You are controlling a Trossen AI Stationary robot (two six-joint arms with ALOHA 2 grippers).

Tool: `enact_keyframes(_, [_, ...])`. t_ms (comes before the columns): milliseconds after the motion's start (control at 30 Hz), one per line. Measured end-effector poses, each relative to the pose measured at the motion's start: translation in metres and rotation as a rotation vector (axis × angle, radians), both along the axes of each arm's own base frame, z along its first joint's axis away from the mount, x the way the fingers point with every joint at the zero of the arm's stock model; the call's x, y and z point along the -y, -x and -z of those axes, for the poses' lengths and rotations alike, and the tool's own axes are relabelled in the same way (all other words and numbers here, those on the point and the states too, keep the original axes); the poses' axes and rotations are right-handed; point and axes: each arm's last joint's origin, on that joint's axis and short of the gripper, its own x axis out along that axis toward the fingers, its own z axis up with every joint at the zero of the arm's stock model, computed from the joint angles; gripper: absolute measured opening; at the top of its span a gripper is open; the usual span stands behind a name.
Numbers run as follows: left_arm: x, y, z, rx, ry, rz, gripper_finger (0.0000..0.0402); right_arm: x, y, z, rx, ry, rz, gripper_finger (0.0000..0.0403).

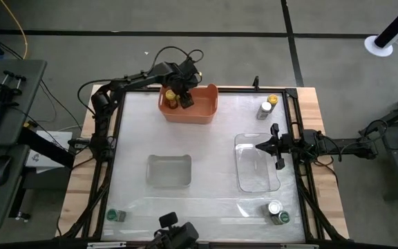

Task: Sort spices by type
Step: Put the bottom left yellow seasoning bottle into the orange bin

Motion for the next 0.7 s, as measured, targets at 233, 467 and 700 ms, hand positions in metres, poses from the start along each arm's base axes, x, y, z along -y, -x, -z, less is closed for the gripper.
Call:
enact_keyframes(233, [-0.001,-0.002,0.005,-0.034,-0.026,-0.012,0.0187,0.000,0.000,0.000,0.000,0.000,0.000,0.0000])
enact_keyframes(467, [-0.001,-0.003,0.017,-0.067,0.018,-0.040,0.0217,0.000,0.000,0.000,0.000,0.000,0.001,0.0000])
enact_keyframes(700, [0.001,-0.006,0.020,-0.065,0.005,-0.047,0.0265,0.000,0.000,0.000,-0.001,0.000,0.001,0.0000])
